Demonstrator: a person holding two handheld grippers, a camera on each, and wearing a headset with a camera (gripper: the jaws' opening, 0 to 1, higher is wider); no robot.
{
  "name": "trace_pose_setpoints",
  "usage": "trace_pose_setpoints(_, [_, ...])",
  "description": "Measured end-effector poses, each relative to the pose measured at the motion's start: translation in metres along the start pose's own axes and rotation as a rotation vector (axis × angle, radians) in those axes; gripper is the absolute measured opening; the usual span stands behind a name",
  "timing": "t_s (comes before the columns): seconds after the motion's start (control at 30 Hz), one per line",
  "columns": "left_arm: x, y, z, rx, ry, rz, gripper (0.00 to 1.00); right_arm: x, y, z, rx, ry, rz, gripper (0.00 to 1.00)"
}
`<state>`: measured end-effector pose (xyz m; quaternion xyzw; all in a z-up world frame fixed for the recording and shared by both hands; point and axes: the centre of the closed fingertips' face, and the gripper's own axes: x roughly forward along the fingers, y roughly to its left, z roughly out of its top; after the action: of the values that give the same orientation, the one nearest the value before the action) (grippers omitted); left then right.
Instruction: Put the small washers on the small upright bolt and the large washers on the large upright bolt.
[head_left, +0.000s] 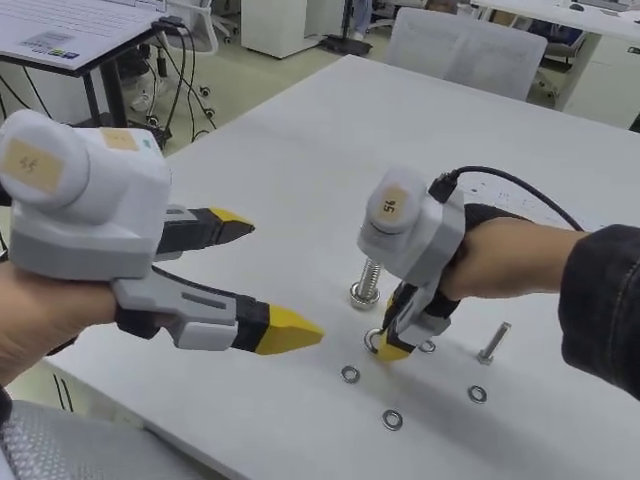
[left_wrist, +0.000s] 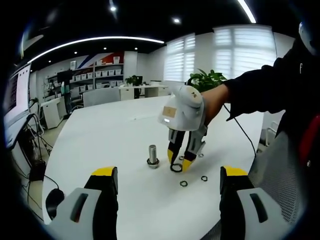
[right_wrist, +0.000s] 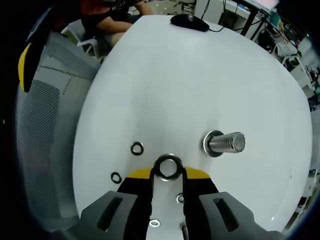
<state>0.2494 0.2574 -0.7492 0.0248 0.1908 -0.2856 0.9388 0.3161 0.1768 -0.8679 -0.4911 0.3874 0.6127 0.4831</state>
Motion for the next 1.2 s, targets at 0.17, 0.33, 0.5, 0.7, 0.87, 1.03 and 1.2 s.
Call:
trace_pose_setpoints(0.17, [0.000,0.003,-0.003,0.005,0.008,-0.007,0.84,-0.010,-0.005,0.001,0.015,-0.026,-0.016,0.23])
trace_pose_setpoints(0.33, [-0.001,0.007,-0.005,0.015,0.012,-0.022,0.84,-0.021,-0.006,0.000,0.031,-0.044,-0.025,0.23])
trace_pose_setpoints(0.5, [-0.001,0.012,-0.006,0.022,0.007,-0.032,0.83,-0.033,-0.006,-0.001,0.035,-0.057,-0.040,0.23])
trace_pose_setpoints(0.7, [0.000,0.014,-0.011,0.024,0.008,-0.064,0.84,-0.047,-0.011,0.002,0.036,-0.077,-0.060,0.23])
trace_pose_setpoints(0.87, [0.000,0.020,-0.015,0.021,0.013,-0.065,0.84,-0.058,-0.015,0.006,0.034,-0.090,-0.077,0.23])
trace_pose_setpoints(1.03, [0.001,0.026,-0.018,0.016,0.012,-0.062,0.84,-0.069,-0.024,0.013,0.028,-0.099,-0.099,0.23])
trace_pose_setpoints(1.2, [0.000,0.034,-0.019,0.013,0.008,-0.056,0.84,-0.076,-0.033,0.021,0.021,-0.104,-0.115,0.23])
